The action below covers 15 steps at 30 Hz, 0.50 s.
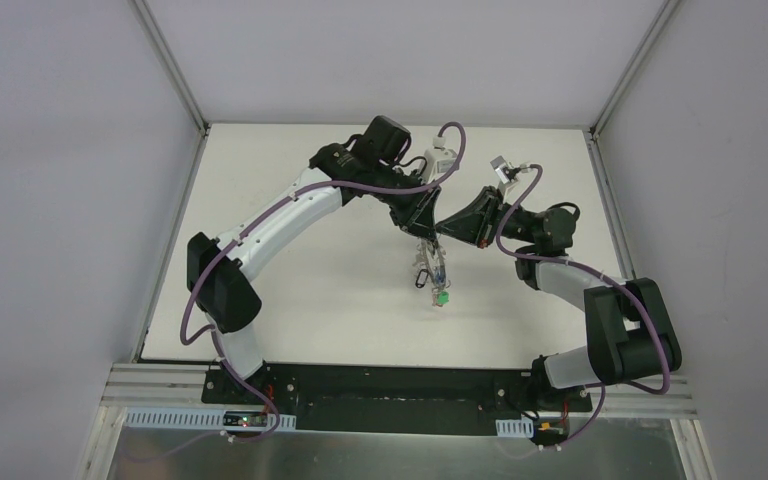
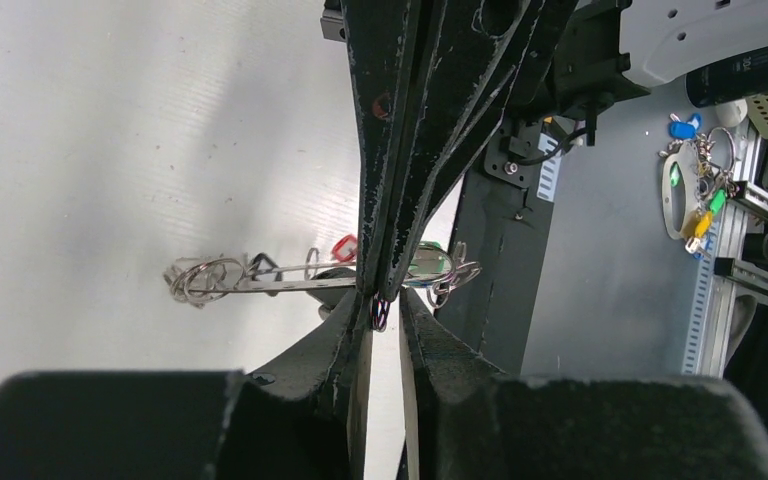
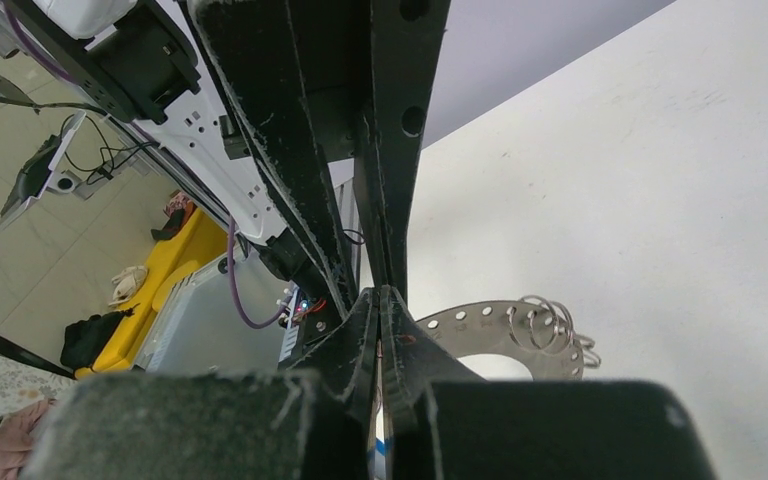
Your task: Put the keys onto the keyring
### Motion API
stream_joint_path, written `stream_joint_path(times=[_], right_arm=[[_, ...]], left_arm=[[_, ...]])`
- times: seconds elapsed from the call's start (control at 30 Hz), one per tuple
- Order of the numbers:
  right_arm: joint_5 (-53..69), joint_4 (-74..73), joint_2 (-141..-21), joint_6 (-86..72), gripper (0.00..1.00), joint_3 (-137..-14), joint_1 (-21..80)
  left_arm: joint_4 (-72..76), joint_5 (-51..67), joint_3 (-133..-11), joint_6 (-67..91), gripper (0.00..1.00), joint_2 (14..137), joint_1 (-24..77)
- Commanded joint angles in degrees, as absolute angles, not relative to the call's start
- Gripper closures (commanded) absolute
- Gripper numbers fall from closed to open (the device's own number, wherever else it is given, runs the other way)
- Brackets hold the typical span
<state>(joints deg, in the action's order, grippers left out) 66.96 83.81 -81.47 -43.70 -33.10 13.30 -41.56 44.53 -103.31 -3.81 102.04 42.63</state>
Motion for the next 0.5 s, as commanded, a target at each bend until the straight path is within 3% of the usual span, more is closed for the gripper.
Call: stream_joint_path(times=[0.0,0.23,0.47], right_arm=[[66.3,88.1,-79.6,-44.0,1.00,-35.0,13.1],[66.2,88.0,-79.7,-44.0,1.00,-35.0,13.1],[66.3,88.0,-79.9,-44.0,1.00,-35.0,13.0]], left_arm=[[-39.3,47.8,-102.5,-3.2,0.82,101.3,42.5],[-38.6,47.7,-101.4,-2.9,0.80,101.0,42.5],[-38.2,48.3,-100.7,-2.9,0.93,100.7,42.3]])
